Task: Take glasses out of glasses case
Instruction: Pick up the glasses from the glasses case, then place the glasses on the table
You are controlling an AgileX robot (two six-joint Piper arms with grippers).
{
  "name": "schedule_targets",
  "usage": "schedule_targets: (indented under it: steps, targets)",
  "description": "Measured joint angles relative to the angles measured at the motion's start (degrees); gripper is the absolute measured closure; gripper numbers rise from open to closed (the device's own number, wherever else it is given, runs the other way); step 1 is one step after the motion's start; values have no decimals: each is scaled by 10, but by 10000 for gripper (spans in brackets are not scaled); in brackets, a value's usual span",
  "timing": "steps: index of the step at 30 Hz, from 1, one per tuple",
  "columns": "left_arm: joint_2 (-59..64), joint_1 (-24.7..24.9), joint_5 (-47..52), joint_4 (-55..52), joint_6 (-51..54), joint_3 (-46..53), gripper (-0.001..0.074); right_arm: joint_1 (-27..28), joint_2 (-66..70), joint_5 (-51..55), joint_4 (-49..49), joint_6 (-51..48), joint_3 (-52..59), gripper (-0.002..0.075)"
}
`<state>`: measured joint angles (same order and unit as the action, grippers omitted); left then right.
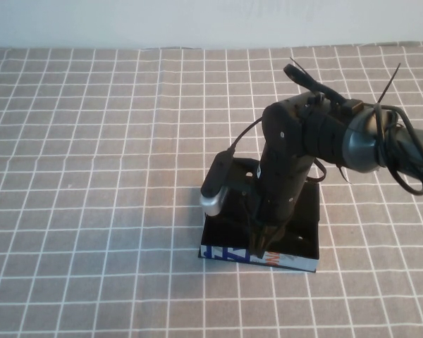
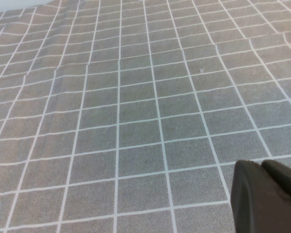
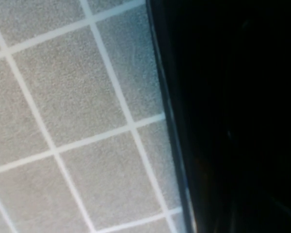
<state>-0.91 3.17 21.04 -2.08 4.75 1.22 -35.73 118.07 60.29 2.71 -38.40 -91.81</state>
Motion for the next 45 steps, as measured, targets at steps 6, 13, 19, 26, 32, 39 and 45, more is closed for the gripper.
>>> schedule_targets:
  steps: [6, 13, 19, 26, 32, 39, 45]
  targets:
    - [0, 0, 0, 0, 0, 0, 739, 0, -14, 39, 3, 61, -28, 657]
    - [0, 0, 0, 0, 0, 0, 739, 1, -84, 89, 18, 186, -46, 657]
    - [0, 0, 0, 0, 0, 0, 739, 36, -204, 95, 30, 313, 14, 657]
    - [0, 0, 0, 0, 0, 0, 739, 154, -391, 38, 16, 447, 232, 657]
    - [0, 0, 0, 0, 0, 0, 739, 221, -452, -112, 46, 481, 413, 657]
    - [0, 0, 0, 0, 0, 0, 739, 230, -379, -180, 47, 483, 461, 657]
    - [0, 0, 0, 0, 0, 0, 739, 231, -303, -211, 47, 450, 438, 657]
